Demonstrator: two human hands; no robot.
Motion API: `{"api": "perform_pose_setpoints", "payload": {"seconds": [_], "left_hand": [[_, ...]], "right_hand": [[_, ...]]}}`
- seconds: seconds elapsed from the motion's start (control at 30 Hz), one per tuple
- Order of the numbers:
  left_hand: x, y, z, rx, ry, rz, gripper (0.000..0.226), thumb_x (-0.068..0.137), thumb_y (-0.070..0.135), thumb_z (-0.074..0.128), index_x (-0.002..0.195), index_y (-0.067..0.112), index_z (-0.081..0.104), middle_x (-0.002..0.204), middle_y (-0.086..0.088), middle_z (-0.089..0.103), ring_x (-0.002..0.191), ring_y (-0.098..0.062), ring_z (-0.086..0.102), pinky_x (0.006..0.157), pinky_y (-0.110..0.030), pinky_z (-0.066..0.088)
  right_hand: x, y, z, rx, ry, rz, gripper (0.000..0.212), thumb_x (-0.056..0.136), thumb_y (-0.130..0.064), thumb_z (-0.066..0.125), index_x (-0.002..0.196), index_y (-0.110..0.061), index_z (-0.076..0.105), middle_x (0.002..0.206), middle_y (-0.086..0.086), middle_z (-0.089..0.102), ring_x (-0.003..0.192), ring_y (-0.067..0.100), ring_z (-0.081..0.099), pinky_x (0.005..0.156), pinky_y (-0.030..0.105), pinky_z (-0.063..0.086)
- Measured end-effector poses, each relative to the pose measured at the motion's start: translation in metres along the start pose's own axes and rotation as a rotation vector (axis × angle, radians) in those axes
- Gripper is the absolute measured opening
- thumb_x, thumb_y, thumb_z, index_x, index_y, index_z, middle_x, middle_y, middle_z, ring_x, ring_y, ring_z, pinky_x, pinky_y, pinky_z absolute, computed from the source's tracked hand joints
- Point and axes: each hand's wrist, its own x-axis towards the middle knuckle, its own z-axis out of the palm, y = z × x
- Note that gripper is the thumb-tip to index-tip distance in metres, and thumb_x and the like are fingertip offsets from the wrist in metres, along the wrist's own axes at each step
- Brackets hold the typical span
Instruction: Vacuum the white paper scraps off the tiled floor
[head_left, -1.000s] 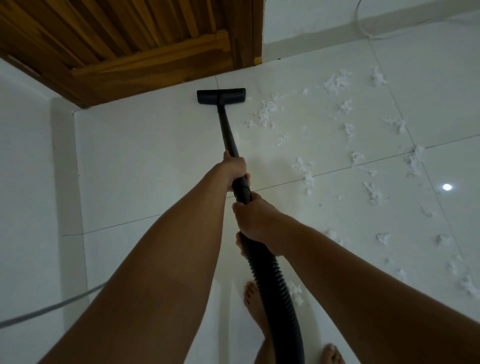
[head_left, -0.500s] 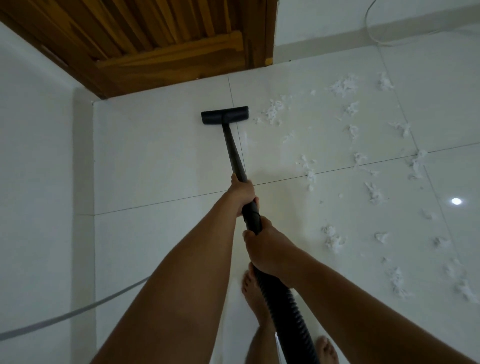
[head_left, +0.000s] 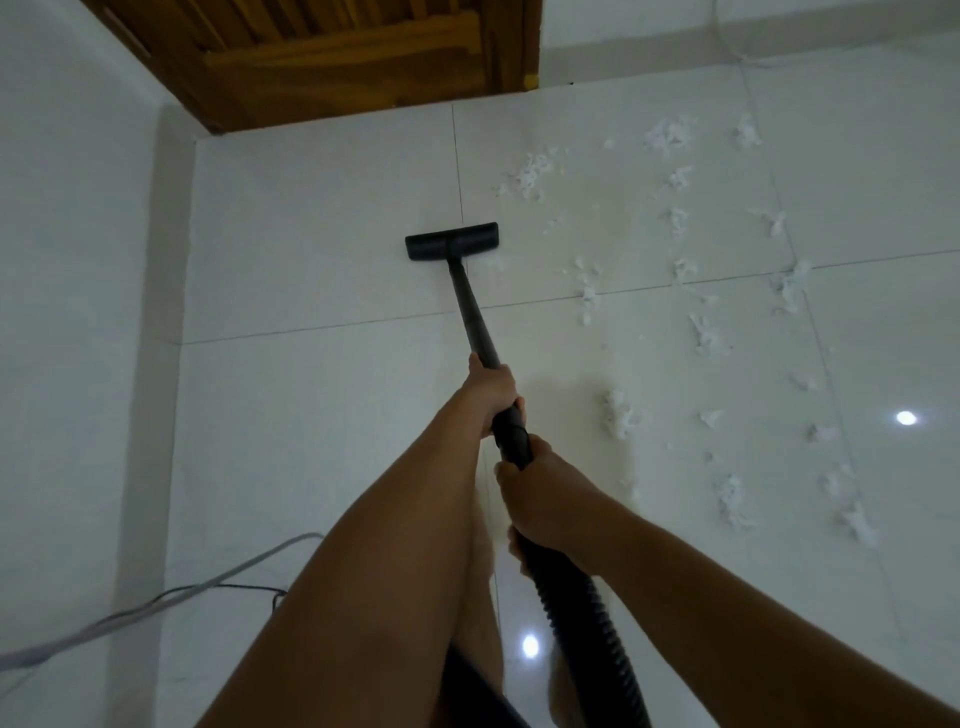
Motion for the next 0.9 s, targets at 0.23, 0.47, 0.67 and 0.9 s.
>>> {"api": "perform_pose_setpoints", "payload": {"seconds": [0.23,0.47,0.67,0.9], "left_hand": [[-0.059,-0.068,0.054,0.010,-0.028,-0.018,0.060,0.111,0.028,0.033,0.162,0.038,0.002,0.075,-0.010,0.055,0.051,-0.015,0.052,0.039,-0.022,0.050],[-0.079,-0.105,0.070,0.000,-0.014,-0.032,0.062,0.110,0.029,0.034,0.162,0.039,0.002,0.079,-0.009,0.056,0.053,-0.013,0.052,0.042,-0.024,0.051],[-0.057,-0.088,0.068,-0.080,0.014,-0.055,0.059,0.110,0.026,0.038,0.160,0.041,0.012,0.086,-0.009,0.054,0.055,-0.013,0.051,0.043,-0.025,0.049],[-0.028,-0.072,0.051,-0.042,0.022,-0.035,0.055,0.109,0.021,0.040,0.158,0.037,0.020,0.077,-0.008,0.052,0.054,-0.012,0.048,0.049,-0.026,0.048]], "right_hand": [[-0.053,0.087,-0.016,-0.080,0.040,-0.026,0.047,0.107,-0.027,0.043,0.152,-0.024,0.032,0.101,0.017,0.067,0.055,0.016,0.066,0.054,0.028,0.060],[-0.070,0.130,-0.011,-0.109,0.043,-0.064,0.049,0.106,-0.028,0.043,0.154,-0.024,0.031,0.099,0.014,0.066,0.049,0.009,0.063,0.045,0.017,0.053],[-0.043,0.116,-0.010,-0.015,-0.003,0.002,0.049,0.103,-0.028,0.045,0.150,-0.024,0.033,0.128,0.023,0.062,0.108,0.039,0.069,0.096,0.054,0.057],[-0.012,0.095,0.000,0.141,-0.040,0.060,0.044,0.105,-0.019,0.042,0.146,-0.029,0.032,0.109,0.024,0.065,0.054,0.027,0.059,0.055,0.037,0.057]]}}
